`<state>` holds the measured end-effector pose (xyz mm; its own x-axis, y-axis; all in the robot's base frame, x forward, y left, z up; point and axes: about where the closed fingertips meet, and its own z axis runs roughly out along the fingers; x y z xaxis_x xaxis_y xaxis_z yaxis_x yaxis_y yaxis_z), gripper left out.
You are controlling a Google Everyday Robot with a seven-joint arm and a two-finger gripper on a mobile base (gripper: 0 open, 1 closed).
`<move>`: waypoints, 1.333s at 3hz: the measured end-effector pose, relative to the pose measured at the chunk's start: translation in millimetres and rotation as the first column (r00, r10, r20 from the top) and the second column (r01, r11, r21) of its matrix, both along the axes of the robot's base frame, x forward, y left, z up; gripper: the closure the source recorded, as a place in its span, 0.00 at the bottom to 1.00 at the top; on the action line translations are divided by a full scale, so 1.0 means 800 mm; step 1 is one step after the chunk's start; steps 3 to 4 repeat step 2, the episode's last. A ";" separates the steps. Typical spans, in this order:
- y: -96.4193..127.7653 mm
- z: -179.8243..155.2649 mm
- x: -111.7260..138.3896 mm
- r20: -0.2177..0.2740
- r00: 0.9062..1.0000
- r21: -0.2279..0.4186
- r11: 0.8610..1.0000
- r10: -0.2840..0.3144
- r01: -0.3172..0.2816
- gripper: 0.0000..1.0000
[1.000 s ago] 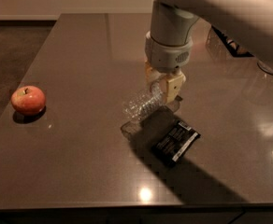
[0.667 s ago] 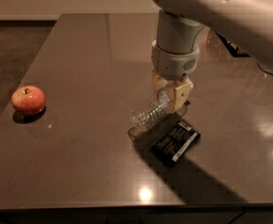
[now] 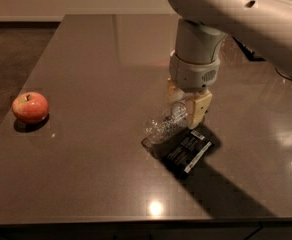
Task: Move water bottle near rxbar chocolate
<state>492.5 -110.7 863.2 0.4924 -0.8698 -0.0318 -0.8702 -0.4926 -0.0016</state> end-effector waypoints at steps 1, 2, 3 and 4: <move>0.003 -0.001 0.004 0.013 1.000 0.008 1.000 0.000 0.000 0.00; 0.003 -0.001 0.004 0.013 1.000 0.008 1.000 0.000 0.000 0.00; 0.003 -0.001 0.004 0.013 1.000 0.008 1.000 0.000 0.000 0.00; 0.003 -0.001 0.004 0.013 1.000 0.008 1.000 0.000 0.000 0.00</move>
Offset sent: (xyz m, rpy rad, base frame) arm 0.0028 0.0022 -0.0006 0.0074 -0.0108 0.0002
